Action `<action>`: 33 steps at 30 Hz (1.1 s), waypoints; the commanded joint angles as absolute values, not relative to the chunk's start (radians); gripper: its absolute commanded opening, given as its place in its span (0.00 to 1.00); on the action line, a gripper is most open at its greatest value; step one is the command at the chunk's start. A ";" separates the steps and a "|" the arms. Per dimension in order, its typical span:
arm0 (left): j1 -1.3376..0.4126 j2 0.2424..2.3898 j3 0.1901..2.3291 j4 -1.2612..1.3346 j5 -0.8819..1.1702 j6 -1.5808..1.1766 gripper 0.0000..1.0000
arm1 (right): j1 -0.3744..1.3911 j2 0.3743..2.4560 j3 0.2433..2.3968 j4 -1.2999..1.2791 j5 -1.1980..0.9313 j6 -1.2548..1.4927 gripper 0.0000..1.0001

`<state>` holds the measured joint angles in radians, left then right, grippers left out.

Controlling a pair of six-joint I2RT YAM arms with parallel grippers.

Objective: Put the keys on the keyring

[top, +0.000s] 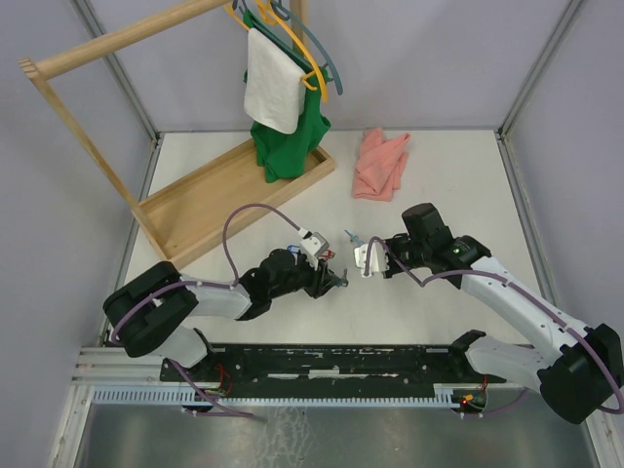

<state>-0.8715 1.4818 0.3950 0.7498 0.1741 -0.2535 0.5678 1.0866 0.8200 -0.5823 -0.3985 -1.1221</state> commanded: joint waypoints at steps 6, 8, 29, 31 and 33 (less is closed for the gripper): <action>-0.937 1.518 0.530 0.551 0.017 -0.299 0.38 | 0.573 1.077 0.812 -0.530 -0.395 -1.071 0.01; -0.940 1.519 0.546 0.511 0.014 -0.301 0.38 | 0.573 1.076 0.809 -0.524 -0.394 -1.070 0.01; -0.988 1.616 0.597 0.505 -0.021 -0.260 0.29 | 0.574 1.086 0.807 -0.512 -0.386 -1.045 0.01; -0.988 1.623 0.600 0.505 -0.022 -0.256 0.28 | 0.572 1.086 0.808 -0.514 -0.384 -1.044 0.01; -0.988 1.625 0.600 0.506 -0.023 -0.255 0.26 | 0.572 1.086 0.807 -0.514 -0.382 -1.043 0.01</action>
